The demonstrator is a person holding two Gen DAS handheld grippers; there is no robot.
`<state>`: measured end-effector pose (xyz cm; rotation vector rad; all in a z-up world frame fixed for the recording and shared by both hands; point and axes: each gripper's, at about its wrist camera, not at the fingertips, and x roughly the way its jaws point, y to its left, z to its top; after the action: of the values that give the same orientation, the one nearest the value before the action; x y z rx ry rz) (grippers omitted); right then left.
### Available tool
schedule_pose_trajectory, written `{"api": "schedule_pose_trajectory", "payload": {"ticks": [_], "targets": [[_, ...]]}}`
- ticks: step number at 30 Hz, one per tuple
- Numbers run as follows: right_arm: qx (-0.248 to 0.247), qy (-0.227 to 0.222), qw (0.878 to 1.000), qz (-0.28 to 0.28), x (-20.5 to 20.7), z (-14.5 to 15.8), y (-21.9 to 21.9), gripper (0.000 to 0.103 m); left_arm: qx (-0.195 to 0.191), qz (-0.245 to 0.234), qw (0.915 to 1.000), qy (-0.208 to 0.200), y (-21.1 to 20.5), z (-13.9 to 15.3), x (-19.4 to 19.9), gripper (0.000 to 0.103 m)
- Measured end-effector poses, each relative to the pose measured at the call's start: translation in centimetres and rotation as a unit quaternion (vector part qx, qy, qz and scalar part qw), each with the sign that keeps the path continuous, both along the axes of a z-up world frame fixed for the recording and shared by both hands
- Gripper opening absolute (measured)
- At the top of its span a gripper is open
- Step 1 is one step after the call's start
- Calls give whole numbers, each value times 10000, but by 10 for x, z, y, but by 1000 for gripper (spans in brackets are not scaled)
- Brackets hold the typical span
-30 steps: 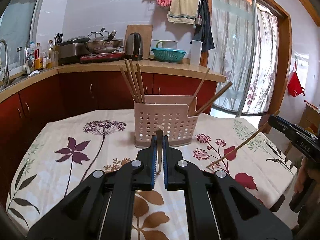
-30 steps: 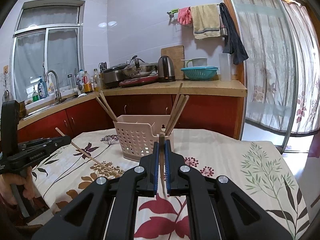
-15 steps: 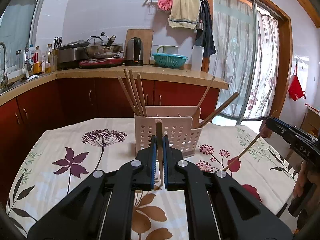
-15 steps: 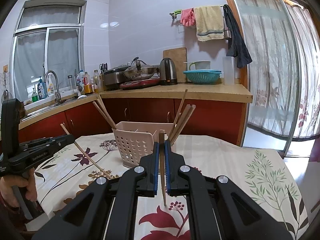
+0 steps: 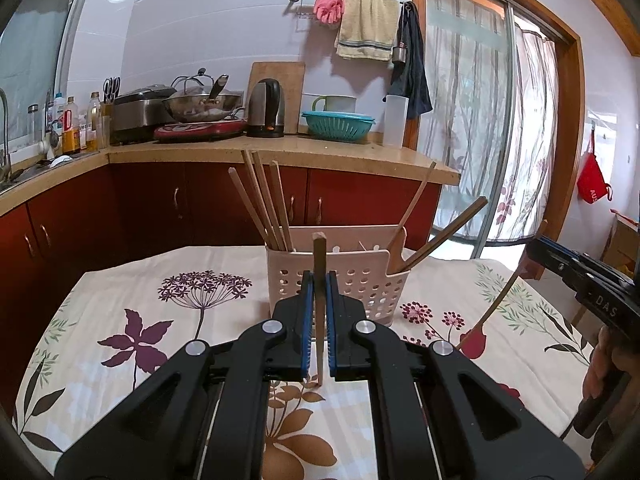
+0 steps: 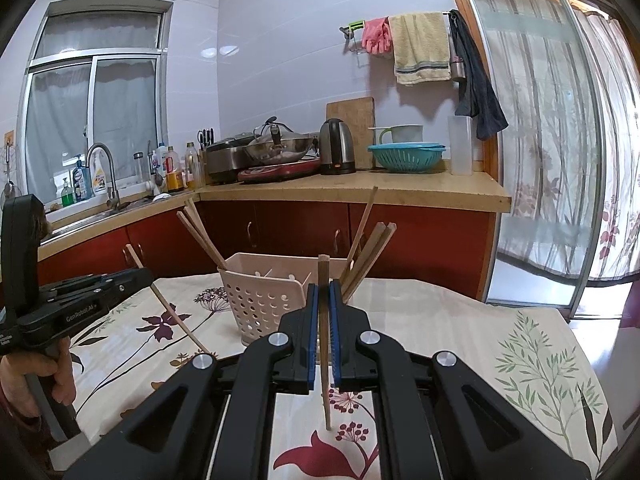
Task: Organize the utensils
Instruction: 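Lift both held chopsticks and carry them above the beige holder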
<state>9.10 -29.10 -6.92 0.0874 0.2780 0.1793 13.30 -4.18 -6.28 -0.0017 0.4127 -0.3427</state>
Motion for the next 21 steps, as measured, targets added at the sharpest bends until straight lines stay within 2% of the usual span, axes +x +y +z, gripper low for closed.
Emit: {"api": "schedule_pose_trajectory", "payload": {"ticks": [11,21], "targets": [[68,-22,10000,-16,9,2,-4,6,1,-50,9999,-118,-5,3,3,6],[136,-162,9998,-23,3,11,-7,6,-29,-115,9992,-388,-5,23,-7,6]]}}
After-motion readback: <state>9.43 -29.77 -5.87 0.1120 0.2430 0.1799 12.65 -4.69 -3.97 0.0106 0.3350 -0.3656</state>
